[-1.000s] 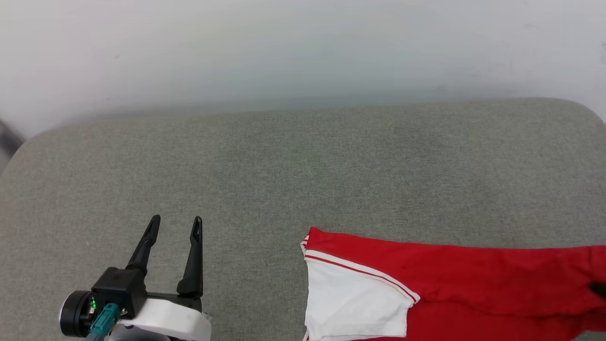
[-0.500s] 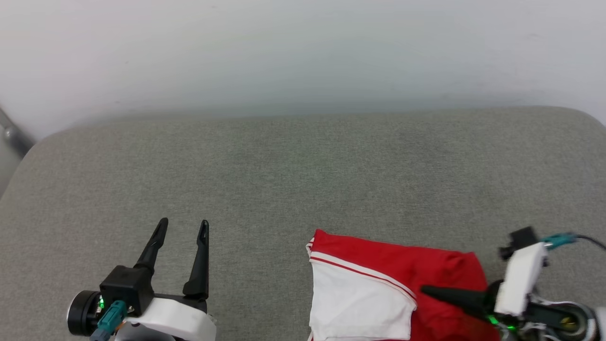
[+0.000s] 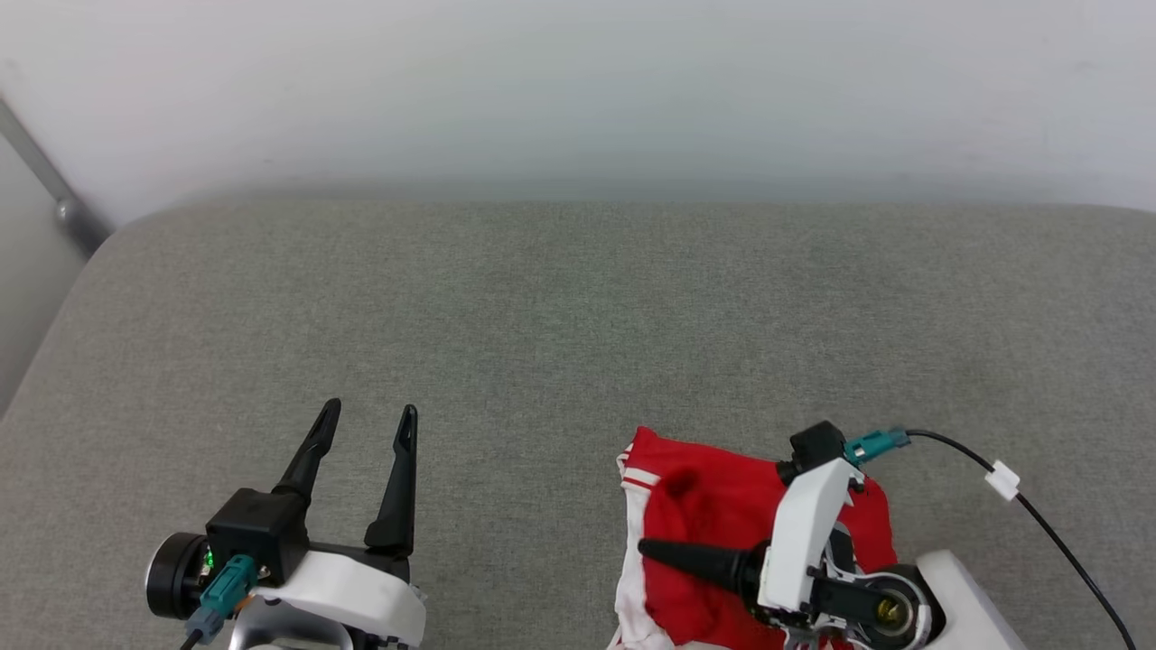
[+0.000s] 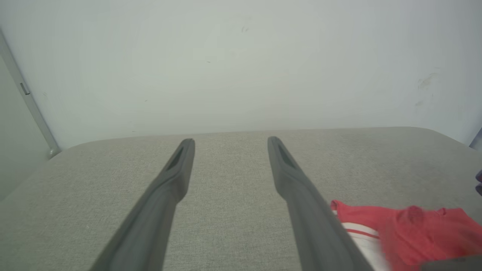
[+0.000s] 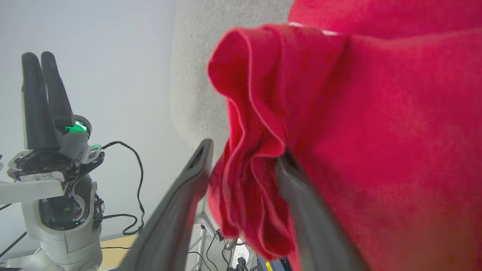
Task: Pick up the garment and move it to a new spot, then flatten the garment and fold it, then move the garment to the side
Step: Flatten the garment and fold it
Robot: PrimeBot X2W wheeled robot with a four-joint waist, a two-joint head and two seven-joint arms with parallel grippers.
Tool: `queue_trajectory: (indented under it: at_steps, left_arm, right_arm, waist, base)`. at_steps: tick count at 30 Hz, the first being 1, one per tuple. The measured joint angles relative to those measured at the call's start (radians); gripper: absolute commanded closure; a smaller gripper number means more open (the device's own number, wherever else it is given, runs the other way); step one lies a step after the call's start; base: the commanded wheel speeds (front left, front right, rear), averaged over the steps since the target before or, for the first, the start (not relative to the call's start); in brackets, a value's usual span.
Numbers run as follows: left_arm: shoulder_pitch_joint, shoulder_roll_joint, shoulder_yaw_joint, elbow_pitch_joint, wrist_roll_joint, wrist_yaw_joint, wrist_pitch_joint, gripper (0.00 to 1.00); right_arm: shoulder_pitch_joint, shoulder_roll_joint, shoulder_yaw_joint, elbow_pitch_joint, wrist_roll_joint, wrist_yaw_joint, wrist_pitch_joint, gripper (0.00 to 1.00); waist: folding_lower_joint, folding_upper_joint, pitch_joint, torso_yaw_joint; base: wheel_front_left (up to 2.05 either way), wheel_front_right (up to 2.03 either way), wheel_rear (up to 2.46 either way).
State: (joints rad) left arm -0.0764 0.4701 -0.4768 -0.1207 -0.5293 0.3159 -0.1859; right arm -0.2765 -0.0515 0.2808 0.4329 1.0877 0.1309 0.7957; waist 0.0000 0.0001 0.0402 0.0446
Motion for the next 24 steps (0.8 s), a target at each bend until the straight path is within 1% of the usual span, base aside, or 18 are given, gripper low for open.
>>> queue_trajectory:
  at_steps: [4,7,8,10,12,14,17,20,22,24]
  left_arm:
    - [-0.001,-0.002,0.000,0.008,-0.002,0.001,-0.004,0.00]
    - [0.002,-0.002,0.002,0.013,-0.003,0.004,-0.010,0.00]
    - [0.006,-0.002,0.003,0.015,-0.004,0.005,-0.011,0.00]
    - [0.012,-0.002,0.004,0.016,-0.008,0.010,-0.012,0.00]
    - [0.015,-0.002,0.009,0.018,-0.012,0.011,-0.014,0.00]
    - [0.021,-0.002,0.011,0.020,-0.013,0.014,-0.017,0.00]
    - [0.031,-0.003,0.011,0.023,-0.015,0.019,-0.020,0.00]
    - [0.035,-0.003,0.013,0.026,-0.018,0.023,-0.022,0.00]
    - [0.042,-0.003,0.016,0.031,-0.020,0.027,-0.026,0.00]
    - [0.051,-0.002,0.021,0.036,-0.021,0.028,-0.029,0.00]
  right_arm:
    - [-0.026,-0.021,0.036,-0.023,-0.036,0.000,-0.047,0.00]
    - [-0.036,-0.079,0.064,-0.088,-0.084,0.000,-0.090,0.00]
    - [-0.036,-0.101,0.070,-0.113,-0.108,0.000,-0.119,0.00]
    - [-0.036,-0.155,0.075,-0.154,-0.193,0.000,-0.191,0.00]
    - [-0.036,-0.205,0.065,-0.182,-0.303,0.000,-0.275,0.00]
    - [-0.030,-0.237,0.033,-0.200,-0.396,0.000,-0.346,0.00]
    - [0.003,-0.267,-0.056,-0.221,-0.526,0.000,-0.449,0.00]
    - [0.056,-0.275,-0.169,-0.260,-0.646,0.000,-0.551,0.00]
    - [0.092,-0.272,-0.235,-0.306,-0.706,0.000,-0.609,0.00]
    - [0.134,-0.258,-0.290,-0.356,-0.742,0.000,-0.650,0.00]
  waist:
    - [0.0000,0.0000,-0.003,0.001]
    - [0.0000,0.0000,-0.010,-0.004]
    - [0.0000,0.0000,-0.013,-0.007]
    - [0.0000,0.0000,-0.019,-0.015]
    - [0.0000,0.0000,-0.024,-0.024]
    - [0.0000,0.0000,-0.029,-0.034]
    - [-0.0001,0.0000,-0.040,-0.044]
    - [-0.0001,0.0000,-0.047,-0.051]
    - [-0.0001,0.0000,-0.050,-0.057]
    - [-0.0001,0.0000,-0.053,-0.063]
  base:
    - [0.00,0.00,0.00]
    - [0.00,0.00,0.00]
    - [0.00,0.00,0.00]
    - [0.00,0.00,0.00]
    - [0.00,0.00,0.00]
    - [0.00,0.00,0.00]
    - [0.00,0.00,0.00]
    - [0.00,0.00,0.00]
    - [0.00,0.00,0.00]
    - [0.00,0.00,0.00]
